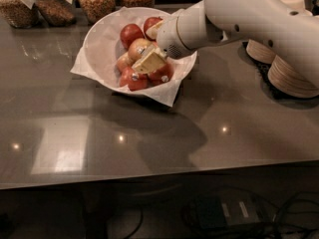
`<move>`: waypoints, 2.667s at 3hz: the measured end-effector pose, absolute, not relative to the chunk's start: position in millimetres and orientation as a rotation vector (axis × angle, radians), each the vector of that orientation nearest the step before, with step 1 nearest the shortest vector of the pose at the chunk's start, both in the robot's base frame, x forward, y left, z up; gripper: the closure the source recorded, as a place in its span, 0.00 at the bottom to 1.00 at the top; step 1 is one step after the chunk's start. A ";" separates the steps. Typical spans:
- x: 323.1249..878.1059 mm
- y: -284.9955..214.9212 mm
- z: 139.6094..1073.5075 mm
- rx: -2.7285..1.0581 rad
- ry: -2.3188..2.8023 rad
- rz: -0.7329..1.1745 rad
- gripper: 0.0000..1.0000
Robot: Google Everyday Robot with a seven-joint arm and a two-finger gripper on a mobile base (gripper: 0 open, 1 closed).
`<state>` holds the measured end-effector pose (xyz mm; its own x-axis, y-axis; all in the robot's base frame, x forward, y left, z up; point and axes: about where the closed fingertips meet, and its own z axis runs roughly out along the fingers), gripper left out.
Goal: Pick apple from white bowl
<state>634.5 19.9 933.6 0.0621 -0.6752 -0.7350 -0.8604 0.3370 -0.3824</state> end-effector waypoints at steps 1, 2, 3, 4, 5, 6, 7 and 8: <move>642.5 18.3 924.4 -1.384 1.692 0.247 0.37; 650.9 19.3 918.1 -1.373 1.706 0.246 0.40; 658.1 21.3 915.7 -1.363 1.713 0.244 0.51; 659.2 21.8 915.5 -1.361 1.713 0.243 0.66; 657.8 23.7 920.4 -1.367 1.703 0.242 0.90; 650.6 26.3 939.7 -1.395 1.671 0.234 1.00; 642.8 21.1 963.9 -1.407 1.643 0.233 1.00; 633.2 10.7 988.5 -1.438 1.627 0.287 1.00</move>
Offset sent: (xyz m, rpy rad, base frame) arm 0.0277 -0.0040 -0.0226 0.0016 0.0288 -0.0533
